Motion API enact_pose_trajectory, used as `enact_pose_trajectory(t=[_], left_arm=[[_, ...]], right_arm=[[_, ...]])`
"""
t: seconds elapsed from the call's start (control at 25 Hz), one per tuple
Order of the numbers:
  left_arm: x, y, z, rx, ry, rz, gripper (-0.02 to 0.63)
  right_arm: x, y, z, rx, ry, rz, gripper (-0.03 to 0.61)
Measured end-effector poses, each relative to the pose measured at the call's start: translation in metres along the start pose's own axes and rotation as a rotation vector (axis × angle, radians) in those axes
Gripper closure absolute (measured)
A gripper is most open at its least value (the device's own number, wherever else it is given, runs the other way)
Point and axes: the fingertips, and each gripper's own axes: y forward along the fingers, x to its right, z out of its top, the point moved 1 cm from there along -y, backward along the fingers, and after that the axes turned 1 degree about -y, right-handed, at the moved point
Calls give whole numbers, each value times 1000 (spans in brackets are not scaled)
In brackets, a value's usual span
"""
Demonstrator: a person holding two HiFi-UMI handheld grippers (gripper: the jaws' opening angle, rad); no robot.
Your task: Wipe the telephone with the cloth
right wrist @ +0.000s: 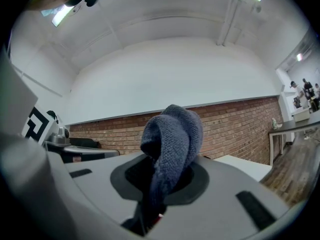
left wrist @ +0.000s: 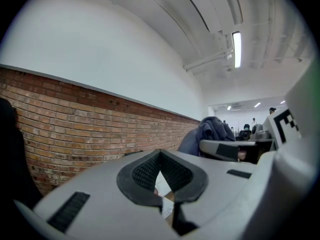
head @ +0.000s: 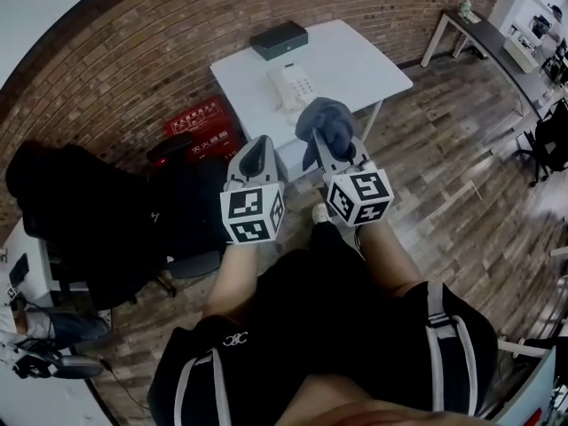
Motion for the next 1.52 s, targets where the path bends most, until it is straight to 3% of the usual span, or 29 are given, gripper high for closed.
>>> enact_pose_trajectory(t=[0.8,1.52], left_arm=[[-37,186,25,-5,-34,98,618],[-62,322,2,-71,-84,222,618]], right_arm=[[124,160,-4,-45,63,105,540],[219,276,-34,-126,76,255,540]])
